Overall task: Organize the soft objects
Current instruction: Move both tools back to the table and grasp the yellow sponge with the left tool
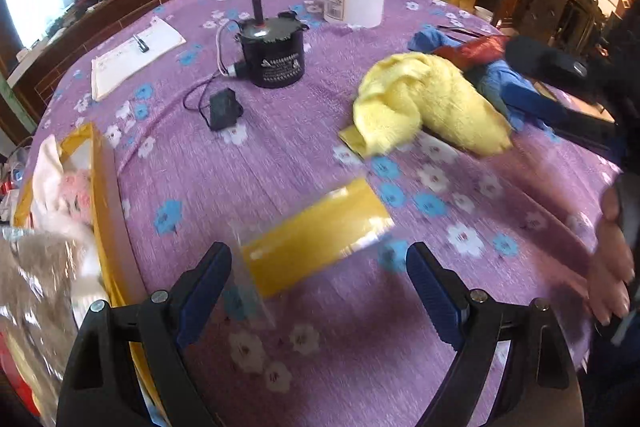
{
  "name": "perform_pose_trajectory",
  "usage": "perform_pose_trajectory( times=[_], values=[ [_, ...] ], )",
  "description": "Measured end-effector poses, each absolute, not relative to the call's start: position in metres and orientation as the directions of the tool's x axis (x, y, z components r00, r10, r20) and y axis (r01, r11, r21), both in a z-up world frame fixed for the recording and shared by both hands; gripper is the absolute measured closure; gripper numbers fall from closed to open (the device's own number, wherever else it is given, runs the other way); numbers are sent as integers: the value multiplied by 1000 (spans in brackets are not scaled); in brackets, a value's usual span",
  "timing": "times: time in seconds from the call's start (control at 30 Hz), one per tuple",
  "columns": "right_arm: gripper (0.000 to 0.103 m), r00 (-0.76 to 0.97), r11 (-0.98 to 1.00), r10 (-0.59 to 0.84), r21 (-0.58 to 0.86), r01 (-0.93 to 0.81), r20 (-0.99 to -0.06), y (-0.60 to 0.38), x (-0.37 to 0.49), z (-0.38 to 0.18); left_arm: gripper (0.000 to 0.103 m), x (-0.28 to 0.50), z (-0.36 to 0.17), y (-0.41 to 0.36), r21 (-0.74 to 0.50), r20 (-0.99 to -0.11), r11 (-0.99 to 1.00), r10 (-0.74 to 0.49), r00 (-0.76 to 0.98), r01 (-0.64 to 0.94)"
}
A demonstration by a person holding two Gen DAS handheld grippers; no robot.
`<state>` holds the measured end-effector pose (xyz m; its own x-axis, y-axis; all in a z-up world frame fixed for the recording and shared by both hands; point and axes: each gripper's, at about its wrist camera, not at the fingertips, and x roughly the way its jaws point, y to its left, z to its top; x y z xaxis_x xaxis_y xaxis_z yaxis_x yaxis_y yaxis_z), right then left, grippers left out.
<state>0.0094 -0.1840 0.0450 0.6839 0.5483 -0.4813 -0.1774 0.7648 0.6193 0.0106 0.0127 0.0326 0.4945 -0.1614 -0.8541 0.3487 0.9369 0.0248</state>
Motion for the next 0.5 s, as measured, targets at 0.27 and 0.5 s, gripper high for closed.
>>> perform_pose_trajectory(
  times=[0.27,0.5],
  values=[
    [24,681,769,534,623,-143,-502,-187,15,39,60,28,19,8,24,-844,969,-112,525,246],
    [24,661,807,500,578,-121,-559,-182,18,38,51,22,14,12,-44,-835,976,-154,528,215]
  ],
)
